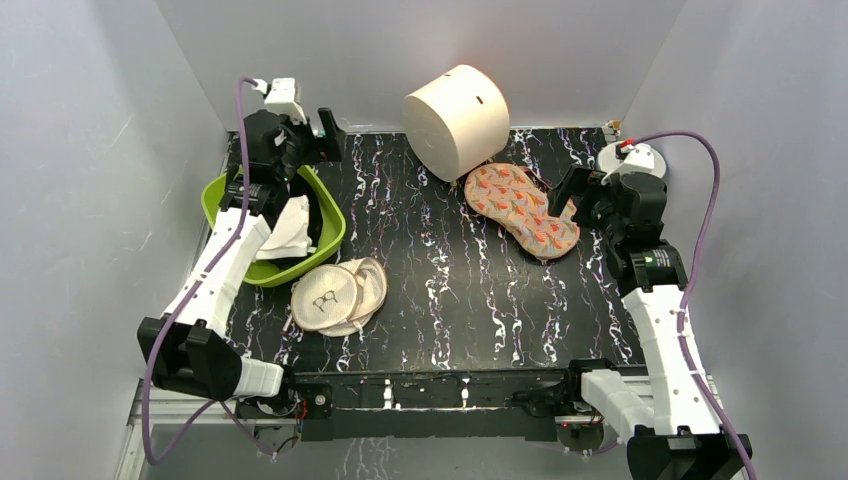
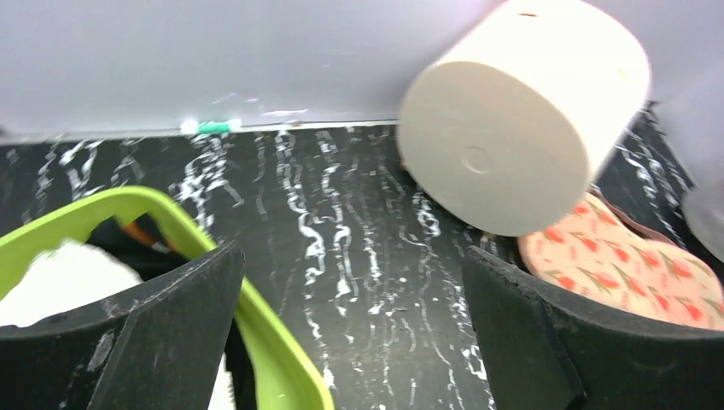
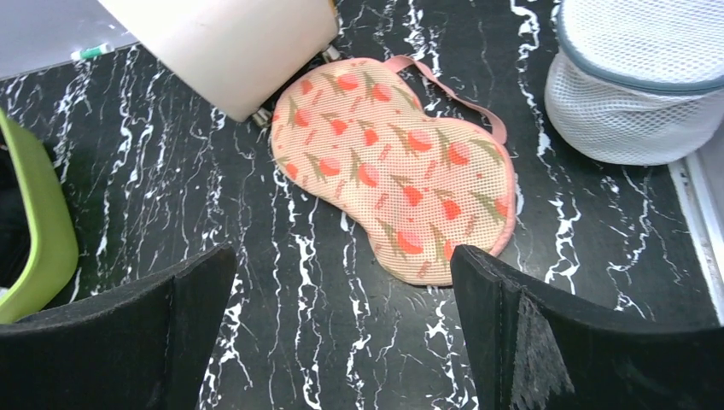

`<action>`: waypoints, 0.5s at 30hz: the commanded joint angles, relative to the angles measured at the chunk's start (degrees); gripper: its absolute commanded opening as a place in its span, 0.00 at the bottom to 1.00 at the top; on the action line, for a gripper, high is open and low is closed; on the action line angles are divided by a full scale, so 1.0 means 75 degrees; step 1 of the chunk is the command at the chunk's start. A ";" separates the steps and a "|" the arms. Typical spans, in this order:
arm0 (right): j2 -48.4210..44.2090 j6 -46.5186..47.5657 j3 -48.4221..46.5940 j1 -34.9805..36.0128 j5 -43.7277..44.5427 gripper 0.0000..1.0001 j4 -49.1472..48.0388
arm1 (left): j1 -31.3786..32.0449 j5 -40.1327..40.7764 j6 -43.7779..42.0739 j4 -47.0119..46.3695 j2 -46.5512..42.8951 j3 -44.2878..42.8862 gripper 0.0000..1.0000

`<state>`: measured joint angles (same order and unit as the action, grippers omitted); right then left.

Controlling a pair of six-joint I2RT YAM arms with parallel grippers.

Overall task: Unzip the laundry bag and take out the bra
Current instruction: Move the laundry bag to the center of the board.

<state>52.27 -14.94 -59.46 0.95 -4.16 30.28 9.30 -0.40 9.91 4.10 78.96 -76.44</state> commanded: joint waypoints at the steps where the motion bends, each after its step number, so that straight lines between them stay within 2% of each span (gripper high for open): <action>1: -0.0269 -0.0065 -0.0182 -0.0033 0.0598 0.98 -0.0157 | 0.0316 -0.0937 -0.0162 -0.0915 -0.0042 0.0468 0.98; 7: 0.0097 -0.0035 0.0127 -0.0030 -0.0180 0.98 -0.0402 | 0.0662 -0.2345 0.0212 -0.1350 0.0320 0.0579 0.98; 13: 0.0658 -0.0240 0.0611 -0.0033 -0.1016 0.98 -0.1182 | 0.0866 -0.3131 0.0520 -0.1820 0.0644 0.0726 0.99; 15: 0.1179 -0.0278 0.0618 -0.0033 -0.1487 0.98 -0.1401 | 0.0908 -0.3414 0.0592 -0.1881 0.0790 0.0681 0.98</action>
<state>56.95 -15.92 -55.16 0.95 -8.60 27.11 15.59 -19.22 12.58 -5.43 84.42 -71.00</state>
